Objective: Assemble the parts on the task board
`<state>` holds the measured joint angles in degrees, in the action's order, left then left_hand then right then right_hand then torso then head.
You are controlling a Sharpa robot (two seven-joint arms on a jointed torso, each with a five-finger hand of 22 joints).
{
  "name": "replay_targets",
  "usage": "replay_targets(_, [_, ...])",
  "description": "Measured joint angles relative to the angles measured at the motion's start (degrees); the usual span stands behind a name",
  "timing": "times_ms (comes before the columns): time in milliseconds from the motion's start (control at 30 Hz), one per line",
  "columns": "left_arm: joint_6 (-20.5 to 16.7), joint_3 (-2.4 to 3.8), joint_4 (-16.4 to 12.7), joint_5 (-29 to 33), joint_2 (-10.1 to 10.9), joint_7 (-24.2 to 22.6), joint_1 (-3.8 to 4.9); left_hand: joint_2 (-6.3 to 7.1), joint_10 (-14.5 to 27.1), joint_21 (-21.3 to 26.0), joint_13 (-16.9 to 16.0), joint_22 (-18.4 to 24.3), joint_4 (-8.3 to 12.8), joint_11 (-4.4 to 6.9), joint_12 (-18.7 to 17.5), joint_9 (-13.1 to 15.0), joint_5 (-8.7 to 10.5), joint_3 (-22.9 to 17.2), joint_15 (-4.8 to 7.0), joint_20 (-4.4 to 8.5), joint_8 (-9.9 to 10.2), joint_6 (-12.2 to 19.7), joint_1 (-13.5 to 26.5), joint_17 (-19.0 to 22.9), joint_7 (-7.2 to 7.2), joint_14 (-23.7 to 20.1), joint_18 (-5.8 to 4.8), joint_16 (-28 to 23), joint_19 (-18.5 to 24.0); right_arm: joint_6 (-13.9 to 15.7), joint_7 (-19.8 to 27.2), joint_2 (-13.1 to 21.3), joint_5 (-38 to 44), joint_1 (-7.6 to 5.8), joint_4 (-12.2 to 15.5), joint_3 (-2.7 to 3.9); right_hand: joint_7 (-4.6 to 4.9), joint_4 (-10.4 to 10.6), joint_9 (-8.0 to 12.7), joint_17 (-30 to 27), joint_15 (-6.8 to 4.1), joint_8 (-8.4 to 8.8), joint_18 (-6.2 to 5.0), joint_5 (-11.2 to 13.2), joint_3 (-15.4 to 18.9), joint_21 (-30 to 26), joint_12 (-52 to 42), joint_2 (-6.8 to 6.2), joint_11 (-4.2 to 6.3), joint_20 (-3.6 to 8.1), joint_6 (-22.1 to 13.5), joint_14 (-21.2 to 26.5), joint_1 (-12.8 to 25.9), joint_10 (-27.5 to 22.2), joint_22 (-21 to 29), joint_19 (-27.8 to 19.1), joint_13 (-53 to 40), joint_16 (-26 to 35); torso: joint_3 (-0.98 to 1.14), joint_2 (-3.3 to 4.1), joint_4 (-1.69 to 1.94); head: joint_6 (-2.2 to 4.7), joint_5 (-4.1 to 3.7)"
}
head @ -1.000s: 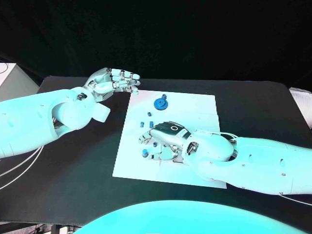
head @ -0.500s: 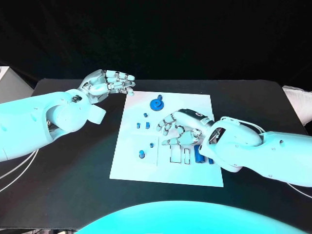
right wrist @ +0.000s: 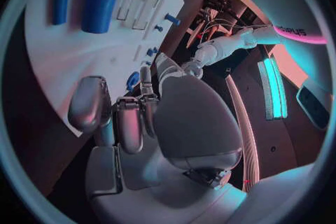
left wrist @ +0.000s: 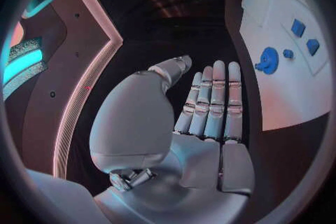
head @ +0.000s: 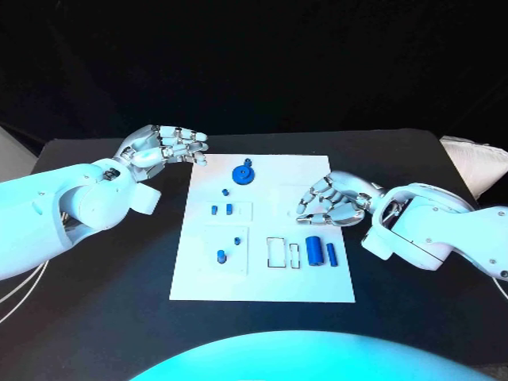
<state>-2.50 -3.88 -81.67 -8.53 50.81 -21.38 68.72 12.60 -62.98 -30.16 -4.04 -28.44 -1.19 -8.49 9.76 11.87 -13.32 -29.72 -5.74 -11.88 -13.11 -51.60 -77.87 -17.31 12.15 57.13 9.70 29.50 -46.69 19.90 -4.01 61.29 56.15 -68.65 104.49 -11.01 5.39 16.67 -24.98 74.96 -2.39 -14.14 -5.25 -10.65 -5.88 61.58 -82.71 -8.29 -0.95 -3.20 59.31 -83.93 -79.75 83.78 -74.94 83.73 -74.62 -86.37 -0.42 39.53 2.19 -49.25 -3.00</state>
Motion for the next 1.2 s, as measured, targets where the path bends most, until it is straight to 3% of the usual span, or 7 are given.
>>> replay_targets(100, [-0.01, -0.01, -0.31, 0.01, 0.13, -0.01, -0.12, 0.0, 0.0, 0.27, 0.0, 0.0, 0.0, 0.0, 0.0, 0.0, 0.0, 0.0, 0.0, 0.2, 0.0, 0.0, 0.0, -0.08, 0.0, 0.0, 0.0, -0.27, -0.2, -0.91, -2.89, 2.26, -0.43, -0.02, 1.29, -0.23, 0.0, 0.01, 0.0, 0.01, 0.0, -0.04, 0.0, 0.0, 0.04, 2.2, -2.0, -0.25, -0.03, 0.0, 0.0, 0.0, 1.75, 0.04, 0.0, 0.0, -0.33, -0.51, 0.01, -0.09, -0.15, 0.04, -0.3])
replay_targets(167, [-0.03, -0.01, -0.48, 0.02, 0.25, -0.03, -0.18, 0.0, 0.0, 0.27, 0.0, 0.0, 0.0, 0.0, 0.0, 0.0, 0.0, 0.0, 0.0, 0.2, 0.0, 0.0, 0.0, -0.08, 0.0, 0.0, 0.0, -0.27, -0.2, -1.39, -5.0, 3.48, -0.35, -0.02, 2.2, -0.41, 0.0, 0.02, 0.0, 0.01, 0.0, -0.04, 0.83, 0.0, 0.52, 2.87, -2.29, -0.47, -0.03, 0.0, 0.0, 0.0, 1.99, 0.04, 0.0, 0.0, -0.34, -0.52, 0.02, -0.15, -0.26, 0.04, -0.51])
replay_targets(467, [-0.07, -0.01, -0.9, 0.05, 0.61, -0.07, -0.39, 0.0, 0.0, 0.27, 0.01, 0.06, 0.0, 0.0, 0.0, -0.05, 0.0, 0.0, 0.0, 0.2, 0.0, 0.0, 0.0, -0.07, 0.0, 0.0, 0.0, -0.27, -0.2, -1.9, -12.5, 6.64, 4.22, 0.13, 4.94, -1.05, 0.0, 0.09, 0.0, 0.0, 0.01, -0.26, 0.88, 0.0, 3.27, 5.1, -3.04, -1.36, -0.03, 0.01, -0.01, 0.01, 4.36, 0.04, 0.01, -0.01, -0.33, -1.17, -0.01, -0.52, -0.58, -0.29, -1.43])
replay_targets(767, [-0.08, 0.0, -1.2, 0.07, 0.72, -0.09, -0.49, 0.0, 0.0, 0.27, 0.01, 0.06, 0.0, 0.0, 0.0, -0.04, 0.0, 0.0, 0.0, 0.2, 0.0, 0.0, 0.0, -0.07, 0.0, 0.0, 0.0, -0.27, -0.2, -1.39, -16.79, 6.21, 9.78, 1.72, 5.67, -1.43, 0.01, 0.16, 0.01, -0.01, 0.01, -0.26, 0.87, -0.22, 5.41, 6.63, -3.47, -1.59, -0.03, 0.0, -0.01, 0.01, 5.5, 0.04, 0.01, -0.02, -0.32, -1.44, -0.07, -0.58, -0.64, -0.38, -1.72])
replay_targets(1200, [-0.08, -0.01, -1.42, 0.08, 0.99, -0.1, -0.52, 0.0, 0.0, 0.27, 0.01, 0.05, -0.15, 0.0, 0.0, -0.04, 0.0, 0.15, 0.0, 0.2, 0.0, 0.0, 0.0, -0.17, 0.0, 0.0, 0.0, -0.27, -0.2, -0.26, -19.83, 3.56, 14.86, 3.91, 5.47, -1.79, 0.01, 0.24, -0.04, -0.01, 0.01, -0.49, 0.87, -0.45, 8.02, 8.42, -4.12, -0.81, -0.04, 0.0, -0.02, 0.01, 7.16, 0.03, 0.02, -0.02, -0.31, -1.86, -0.02, -0.44, -0.58, -0.65, -1.81])
